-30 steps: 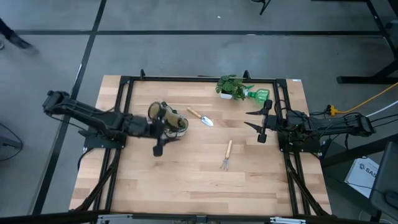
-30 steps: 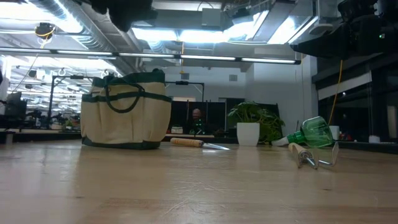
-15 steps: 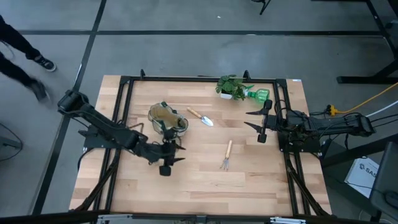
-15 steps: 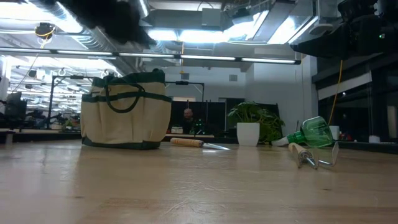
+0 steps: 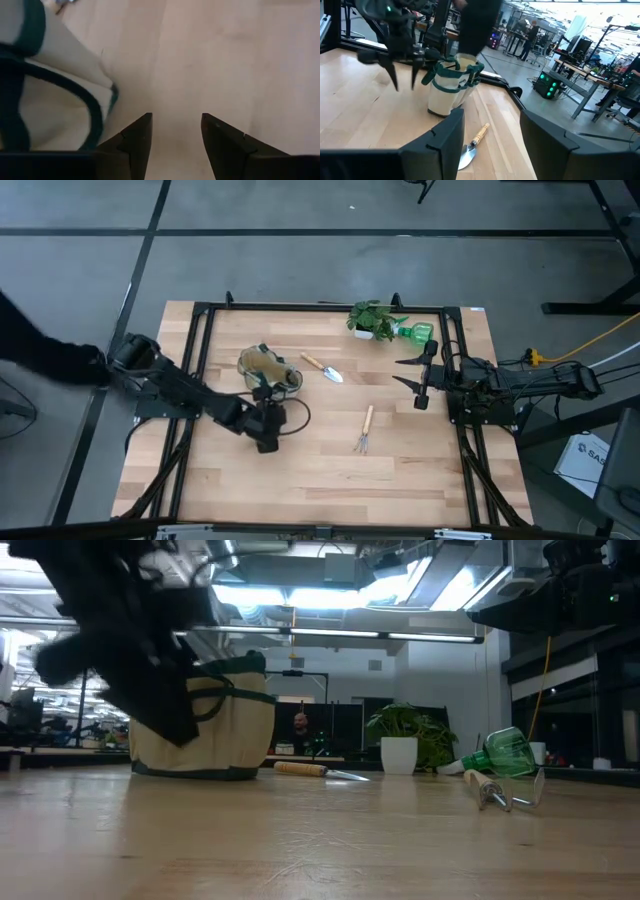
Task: Pick & Place Garden tools in Gardening bag
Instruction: Adjust the gardening bag
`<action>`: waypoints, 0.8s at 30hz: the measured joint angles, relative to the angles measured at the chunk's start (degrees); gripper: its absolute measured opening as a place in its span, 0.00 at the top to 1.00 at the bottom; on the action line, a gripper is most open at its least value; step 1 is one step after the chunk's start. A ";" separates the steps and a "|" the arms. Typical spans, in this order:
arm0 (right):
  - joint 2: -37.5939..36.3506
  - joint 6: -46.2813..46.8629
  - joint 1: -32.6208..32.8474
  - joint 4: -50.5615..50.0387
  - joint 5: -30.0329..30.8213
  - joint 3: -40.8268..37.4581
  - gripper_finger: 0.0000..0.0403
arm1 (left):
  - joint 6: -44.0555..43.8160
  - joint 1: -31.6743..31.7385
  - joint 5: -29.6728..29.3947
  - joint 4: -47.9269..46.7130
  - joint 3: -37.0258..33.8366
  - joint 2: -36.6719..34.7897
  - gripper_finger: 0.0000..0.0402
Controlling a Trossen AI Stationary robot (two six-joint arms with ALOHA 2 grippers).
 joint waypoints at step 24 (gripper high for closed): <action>0.00 0.00 0.00 0.00 0.00 -0.01 0.52 | 12.08 26.10 -9.23 15.67 -0.04 3.90 0.61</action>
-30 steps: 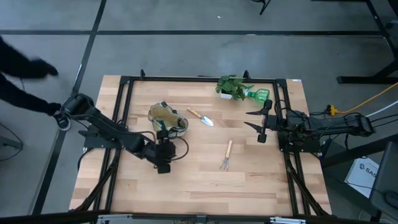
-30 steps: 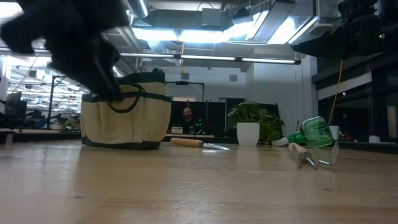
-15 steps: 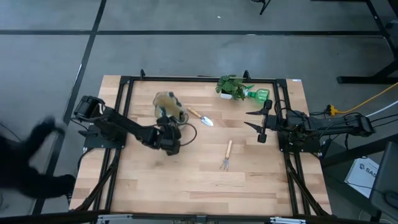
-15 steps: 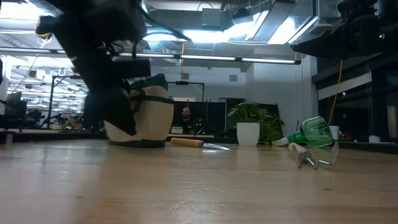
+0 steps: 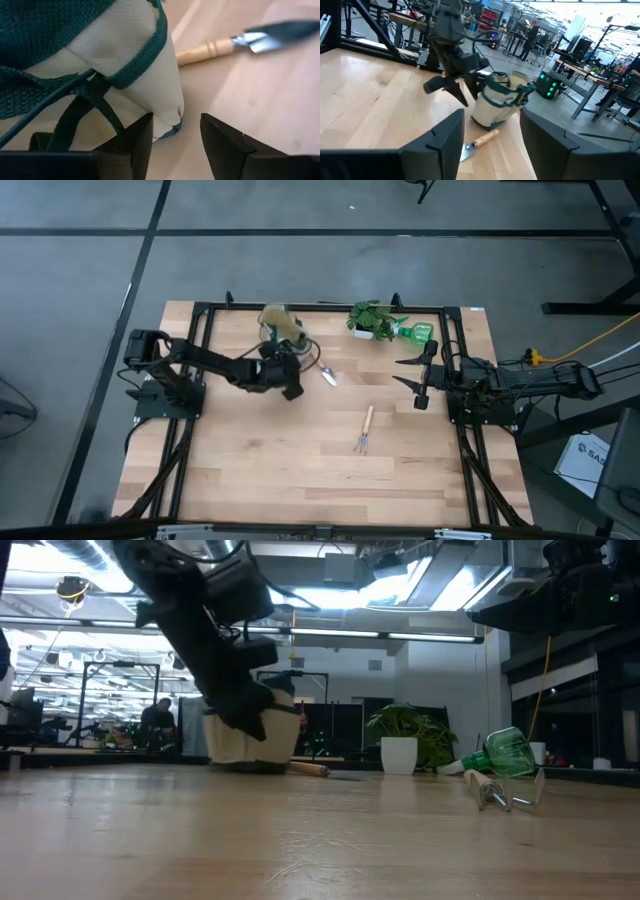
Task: Pick & Place Garden tools in Gardening bag
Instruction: Adjust the gardening bag, then put the brown trowel into the gardening bag
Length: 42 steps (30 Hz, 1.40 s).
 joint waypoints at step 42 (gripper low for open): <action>0.00 -0.02 0.01 -0.71 0.00 0.00 0.52 | 12.63 -5.11 5.28 25.08 5.56 15.87 0.95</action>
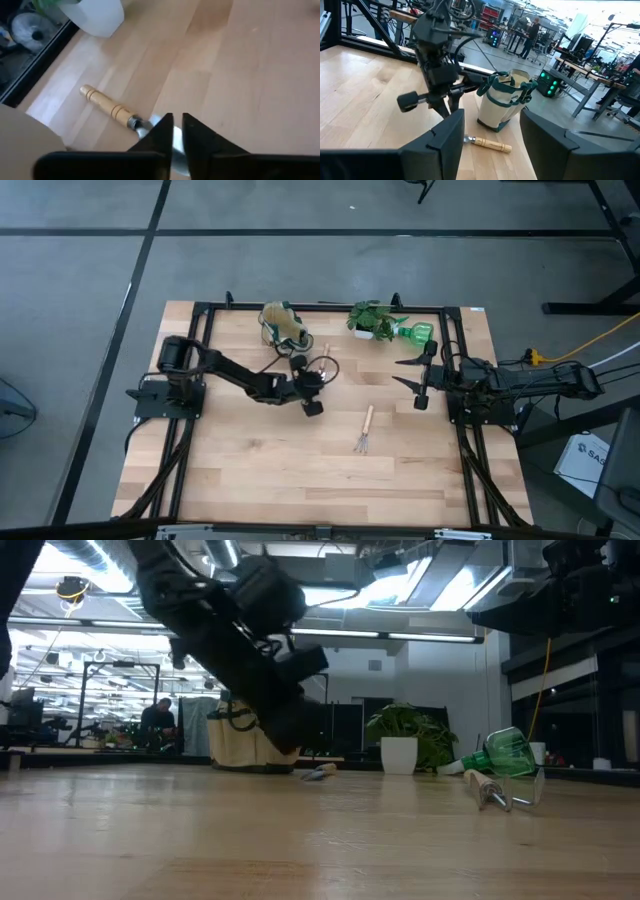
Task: Pick & Place Garden tools in Gardening bag
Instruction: Put the brown trowel into the gardening bag
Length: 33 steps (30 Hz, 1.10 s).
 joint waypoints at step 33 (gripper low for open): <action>0.00 0.02 -0.01 -0.36 0.00 0.01 0.52 | -9.31 -0.88 11.86 -24.26 8.26 3.60 1.00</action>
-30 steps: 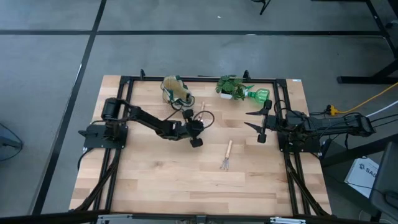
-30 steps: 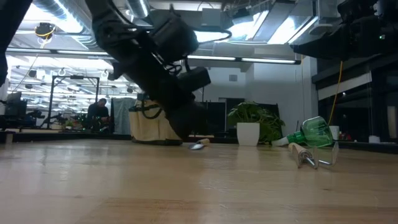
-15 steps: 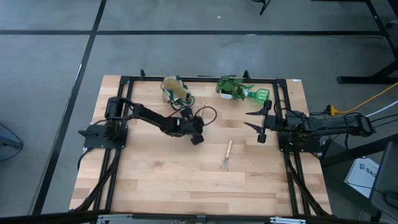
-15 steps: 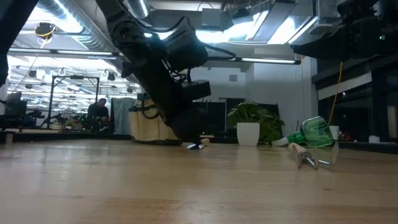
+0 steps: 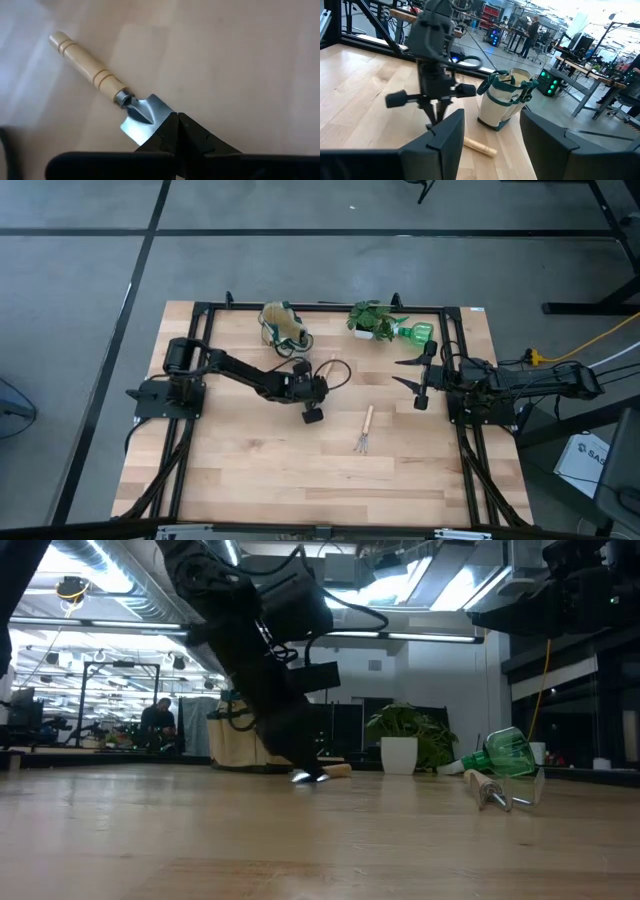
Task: Pick & Place Garden tools in Gardening bag
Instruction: Put the brown trowel into the gardening bag
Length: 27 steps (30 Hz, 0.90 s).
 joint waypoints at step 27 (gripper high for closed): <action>0.00 0.00 0.02 -0.24 -0.02 0.00 0.52 | -34.80 -27.42 -2.63 -34.49 -0.68 -26.45 0.99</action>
